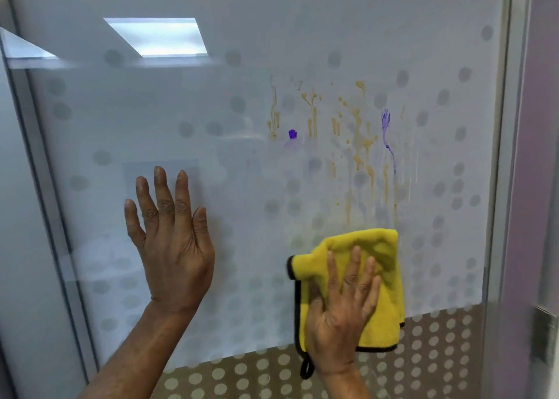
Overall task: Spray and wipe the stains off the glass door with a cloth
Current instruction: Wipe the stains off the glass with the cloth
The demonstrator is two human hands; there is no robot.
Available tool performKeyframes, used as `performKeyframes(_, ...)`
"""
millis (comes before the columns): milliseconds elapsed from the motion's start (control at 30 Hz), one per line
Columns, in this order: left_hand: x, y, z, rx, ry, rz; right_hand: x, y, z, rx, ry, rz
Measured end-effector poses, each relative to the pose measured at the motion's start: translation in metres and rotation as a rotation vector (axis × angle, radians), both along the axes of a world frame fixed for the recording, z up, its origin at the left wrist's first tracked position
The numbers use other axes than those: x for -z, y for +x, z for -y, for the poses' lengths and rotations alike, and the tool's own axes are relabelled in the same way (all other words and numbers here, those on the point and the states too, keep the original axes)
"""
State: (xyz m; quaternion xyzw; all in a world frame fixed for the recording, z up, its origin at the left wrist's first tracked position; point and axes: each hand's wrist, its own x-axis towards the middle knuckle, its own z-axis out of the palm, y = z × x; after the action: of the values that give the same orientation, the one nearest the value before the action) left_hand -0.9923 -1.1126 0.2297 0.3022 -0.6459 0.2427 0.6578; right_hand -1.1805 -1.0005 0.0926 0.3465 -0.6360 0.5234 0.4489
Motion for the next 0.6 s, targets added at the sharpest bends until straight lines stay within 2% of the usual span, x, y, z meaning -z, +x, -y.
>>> performKeyframes(133,0.000,-0.002,-0.001,-0.017,0.017,-0.007,-0.022,-0.034,-0.011,0.018,-0.116,0.121)
performKeyframes(367,-0.002,-0.008,-0.004,-0.039,0.039,-0.033,-0.101,-0.066,-0.017,0.010,-0.261,0.245)
performKeyframes(600,-0.001,-0.007,-0.001,-0.049,0.028,-0.030,-0.191,-0.065,-0.018,-0.040,-0.327,0.211)
